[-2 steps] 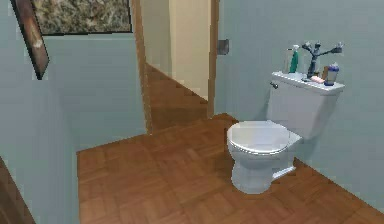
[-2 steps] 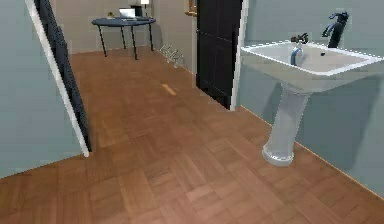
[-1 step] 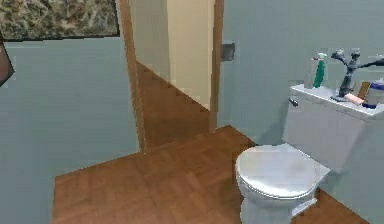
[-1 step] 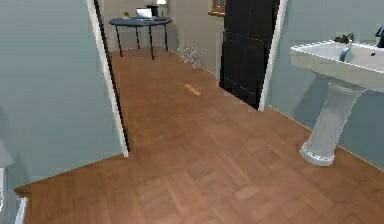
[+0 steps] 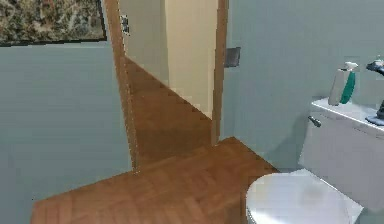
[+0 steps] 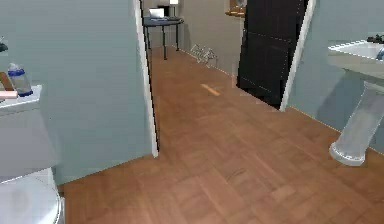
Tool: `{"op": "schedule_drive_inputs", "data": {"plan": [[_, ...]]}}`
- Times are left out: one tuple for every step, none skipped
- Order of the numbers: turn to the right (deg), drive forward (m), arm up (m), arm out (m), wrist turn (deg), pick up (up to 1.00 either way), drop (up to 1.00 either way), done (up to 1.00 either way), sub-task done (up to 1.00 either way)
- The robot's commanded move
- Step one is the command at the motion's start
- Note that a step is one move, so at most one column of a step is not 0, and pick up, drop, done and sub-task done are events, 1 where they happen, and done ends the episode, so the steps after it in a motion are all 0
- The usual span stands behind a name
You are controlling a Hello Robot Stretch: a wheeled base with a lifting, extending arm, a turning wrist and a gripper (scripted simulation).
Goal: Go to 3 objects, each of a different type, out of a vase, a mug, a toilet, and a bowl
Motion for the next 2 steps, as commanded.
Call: {"op": "schedule_drive_inputs", "data": {"plan": [[33.0,0.00,0.00,0.00,0.0,0.00,0.00,0.00,0.00],[0.0,0.00,0.00,0.00,0.0,0.00,0.00,1.00,0.00]]}}
